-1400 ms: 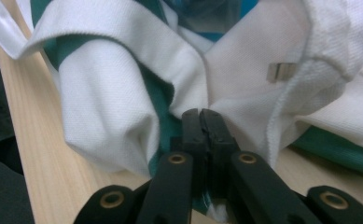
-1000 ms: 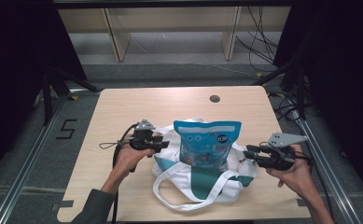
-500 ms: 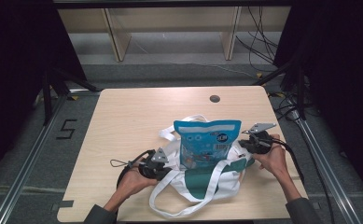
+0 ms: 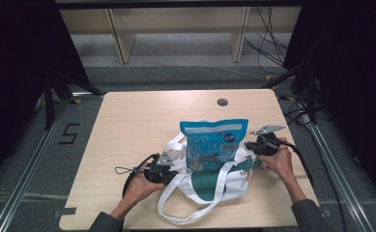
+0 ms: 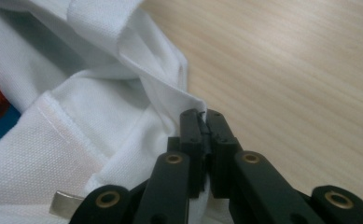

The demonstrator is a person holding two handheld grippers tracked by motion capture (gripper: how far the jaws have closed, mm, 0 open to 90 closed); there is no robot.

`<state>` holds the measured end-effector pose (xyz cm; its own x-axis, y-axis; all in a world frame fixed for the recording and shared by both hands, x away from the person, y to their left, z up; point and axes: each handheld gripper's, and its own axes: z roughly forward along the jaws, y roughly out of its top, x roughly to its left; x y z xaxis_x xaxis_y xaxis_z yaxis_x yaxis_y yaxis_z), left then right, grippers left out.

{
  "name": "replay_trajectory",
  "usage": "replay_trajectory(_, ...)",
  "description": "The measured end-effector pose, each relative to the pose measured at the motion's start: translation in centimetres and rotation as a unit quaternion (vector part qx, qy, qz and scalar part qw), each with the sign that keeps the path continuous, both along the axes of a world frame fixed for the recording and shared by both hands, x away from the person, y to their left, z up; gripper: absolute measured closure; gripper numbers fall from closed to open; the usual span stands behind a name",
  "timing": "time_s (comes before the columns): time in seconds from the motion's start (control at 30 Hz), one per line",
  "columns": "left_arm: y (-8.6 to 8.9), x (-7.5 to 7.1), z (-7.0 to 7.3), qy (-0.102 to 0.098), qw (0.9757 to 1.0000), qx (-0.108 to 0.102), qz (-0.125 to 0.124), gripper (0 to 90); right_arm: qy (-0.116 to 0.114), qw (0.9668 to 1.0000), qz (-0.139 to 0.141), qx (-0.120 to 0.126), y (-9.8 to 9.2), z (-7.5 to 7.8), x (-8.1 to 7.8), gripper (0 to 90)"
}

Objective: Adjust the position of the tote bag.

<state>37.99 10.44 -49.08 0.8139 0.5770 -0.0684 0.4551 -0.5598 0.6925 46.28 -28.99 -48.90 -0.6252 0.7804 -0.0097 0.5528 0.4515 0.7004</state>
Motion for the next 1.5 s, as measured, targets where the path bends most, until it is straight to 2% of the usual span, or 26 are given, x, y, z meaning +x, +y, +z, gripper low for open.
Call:
replay_trajectory(0.03,0.2,0.1,0.4,-0.001,0.9998,-0.019,0.003,84.9,0.019,0.9997,-0.006,0.011,0.0,0.3,-0.1,86.5)
replay_trajectory(0.1,0.4,0.2,1.0,-0.001,0.9995,-0.03,0.011,81.7,0.018,0.9996,-0.014,0.019,0.0,0.5,-0.2,85.6)
replay_trajectory(0.13,0.7,0.3,2.1,-0.015,0.999,-0.04,0.014,80.8,0.007,0.9996,-0.013,0.025,-0.2,1.3,-0.4,85.0)
replay_trajectory(0.17,0.7,0.3,2.1,-0.015,0.999,-0.04,0.014,80.5,-0.007,0.9995,-0.005,0.031,-0.3,1.6,-0.3,85.3)
replay_trajectory(0.27,1.2,0.9,3.2,-0.048,0.9967,-0.056,0.034,79.8,-0.006,0.9994,-0.006,0.033,-0.1,2.2,-0.6,86.2)
replay_trajectory(0.33,1.6,1.6,3.8,-0.055,0.9948,-0.069,0.051,79.8,-0.017,0.9996,0.001,0.021,-0.1,2.1,-0.5,86.4)
replay_trajectory(0.37,1.9,2.0,4.1,-0.07,0.9942,-0.056,0.06,80.5,-0.024,0.9996,0.003,0.015,-0.1,2.1,-0.5,86.4)
replay_trajectory(0.4,2.1,2.7,4.2,-0.092,0.9928,-0.038,0.067,82.9,0.003,0.9997,-0.007,0.021,0.1,2.1,-0.8,86.6)
replay_trajectory(0.53,2.5,4.7,2.8,-0.074,0.9933,-0.028,0.085,87.4,0.004,0.9998,-0.008,0.02,0.1,2.1,-0.7,86.8)
replay_trajectory(0.57,2.3,5.2,2.0,-0.073,0.9936,-0.012,0.086,87.4,0.0,0.9998,-0.009,0.018,0.1,2.0,-0.7,87.0)
replay_trajectory(0.6,2.4,5.6,1.4,-0.067,0.9944,0.001,0.081,88.3,-0.022,0.9997,0.005,0.005,0.0,1.7,-0.4,87.0)
replay_trajectory(0.63,2.4,6.1,0.3,-0.049,0.9948,0.005,0.089,88.9,-0.018,0.9998,0.004,0.005,0.0,1.6,-0.4,87.0)
replay_trajectory(0.73,2.9,6.8,-1.6,-0.01,0.9936,-0.018,0.111,89.0,-0.006,1.0,0.002,0.002,0.0,1.1,-0.3,87.1)
replay_trajectory(0.83,3.4,6.6,-0.5,-0.022,0.9931,-0.027,0.112,88.5,-0.013,0.9999,0.004,0.006,-0.1,1.2,-0.3,87.0)
replay_trajectory(0.93,3.7,5.6,1.9,-0.044,0.9927,-0.042,0.104,85.7,-0.008,0.9999,0.002,0.015,-0.1,1.4,-0.4,86.4)
replay_trajectory(0.97,3.7,5.2,2.2,-0.045,0.9937,-0.037,0.095,83.4,-0.01,0.9996,-0.003,0.025,-0.1,1.6,-0.5,83.6)
replay_trajectory(1.03,3.7,4.9,2.3,-0.049,0.9941,-0.032,0.091,79.8,-0.006,0.9994,-0.006,0.033,-0.3,1.9,-0.6,77.7)
replay_trajectory(1.13,3.6,3.9,2.4,-0.041,0.9933,-0.044,0.099,67.5,-0.027,0.9976,-0.006,0.063,-0.8,3.2,-1.0,67.4)
replay_trajectory(1.2,4.0,3.5,2.9,-0.047,0.9929,-0.048,0.098,62.6,-0.028,0.9977,-0.006,0.062,-0.9,3.5,-1.3,66.3)
replay_trajectory(1.27,4.3,2.6,3.5,-0.037,0.9906,-0.075,0.108,58.7,-0.036,0.9951,-0.017,0.091,-1.4,4.4,-2.3,61.6)
replay_trajectory(1.3,4.3,2.6,3.5,-0.037,0.9906,-0.075,0.108,57.3,-0.03,0.9943,-0.017,0.101,-1.6,4.7,-2.6,60.4)
replay_trajectory(1.37,4.5,1.9,3.7,-0.038,0.9908,-0.075,0.106,55.5,-0.045,0.9937,-0.009,0.102,-1.9,4.8,-2.6,59.3)
replay_trajectory(1.4,4.6,1.3,3.8,-0.038,0.9902,-0.079,0.108,50.7,-0.036,0.9924,-0.021,0.116,-2.3,5.4,-3.3,58.1)
replay_trajectory(1.43,4.6,1.3,3.8,-0.038,0.9902,-0.079,0.108,48.8,-0.047,0.9924,-0.019,0.112,-2.5,5.5,-3.4,57.8)
replay_trajectory(1.47,4.5,1.1,3.8,-0.041,0.9886,-0.085,0.117,46.6,-0.04,0.9922,-0.022,0.116,-2.5,5.6,-3.7,57.4)
replay_trajectory(1.5,4.9,1.1,4.0,-0.041,0.991,-0.074,0.104,45.2,-0.043,0.9919,-0.022,0.118,-2.6,5.7,-3.9,56.8)
